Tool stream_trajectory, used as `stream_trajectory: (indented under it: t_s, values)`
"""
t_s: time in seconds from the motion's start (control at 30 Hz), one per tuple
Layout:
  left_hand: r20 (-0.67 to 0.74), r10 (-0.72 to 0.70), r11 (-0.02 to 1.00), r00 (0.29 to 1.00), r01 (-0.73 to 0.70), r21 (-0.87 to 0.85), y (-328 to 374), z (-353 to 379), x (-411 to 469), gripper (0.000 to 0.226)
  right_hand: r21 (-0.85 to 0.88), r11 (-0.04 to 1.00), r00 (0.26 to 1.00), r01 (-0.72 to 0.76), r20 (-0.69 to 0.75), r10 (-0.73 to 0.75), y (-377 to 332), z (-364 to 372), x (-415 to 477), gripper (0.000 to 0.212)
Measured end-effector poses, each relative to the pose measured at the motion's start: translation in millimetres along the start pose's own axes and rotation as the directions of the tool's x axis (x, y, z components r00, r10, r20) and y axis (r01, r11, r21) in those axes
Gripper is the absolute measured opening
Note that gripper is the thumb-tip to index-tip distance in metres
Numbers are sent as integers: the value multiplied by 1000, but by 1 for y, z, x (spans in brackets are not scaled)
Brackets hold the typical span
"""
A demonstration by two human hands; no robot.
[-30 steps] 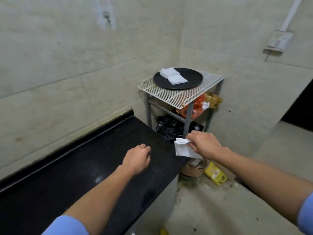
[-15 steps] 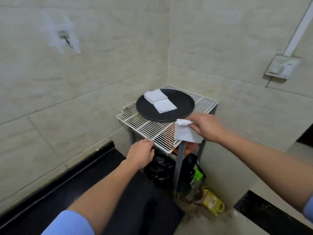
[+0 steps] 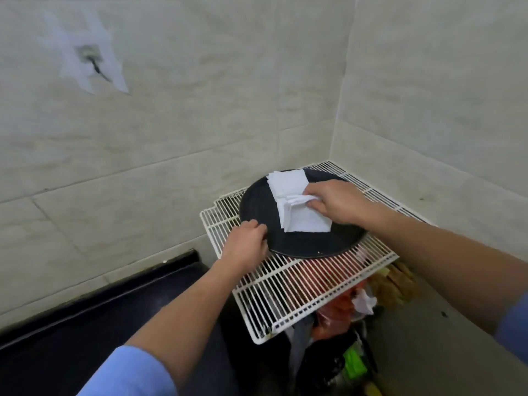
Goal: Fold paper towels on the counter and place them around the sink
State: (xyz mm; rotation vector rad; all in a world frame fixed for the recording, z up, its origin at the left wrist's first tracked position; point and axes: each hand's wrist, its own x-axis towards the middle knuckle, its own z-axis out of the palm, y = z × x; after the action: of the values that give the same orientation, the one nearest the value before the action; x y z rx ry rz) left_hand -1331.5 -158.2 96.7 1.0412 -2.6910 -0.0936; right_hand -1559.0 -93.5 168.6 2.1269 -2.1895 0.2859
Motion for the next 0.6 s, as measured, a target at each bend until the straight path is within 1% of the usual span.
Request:
stream_trajectory:
  t_s: [0.1, 0.2, 0.4, 0.5, 0.57, 0.6]
  values:
    - [12, -74, 997, 997, 74, 18, 9, 8, 15, 24, 8, 999, 995, 49, 87, -50, 17, 14, 31, 24]
    - [17, -137, 990, 990, 136, 19, 13, 16, 23, 24, 19, 997, 989, 71, 126, -72, 29, 29, 59, 24]
    - [1, -161, 985, 987, 161, 67, 7, 32, 25, 24, 5, 1000, 975, 10, 220, -10, 45, 65, 98, 30]
    - [-23, -159, 986, 987, 160, 47, 4, 37, 25, 25, -3, 1000, 975, 1, 223, -1, 49, 81, 105, 30]
    - [-35, -149, 988, 988, 150, 31, 2, 38, 25, 25, -32, 999, 982, -4, 189, 10, 49, 87, 104, 32]
    - [-42, -142, 989, 989, 143, 24, 1, 39, 24, 24, -73, 997, 988, 3, 152, 8, 48, 89, 102, 32]
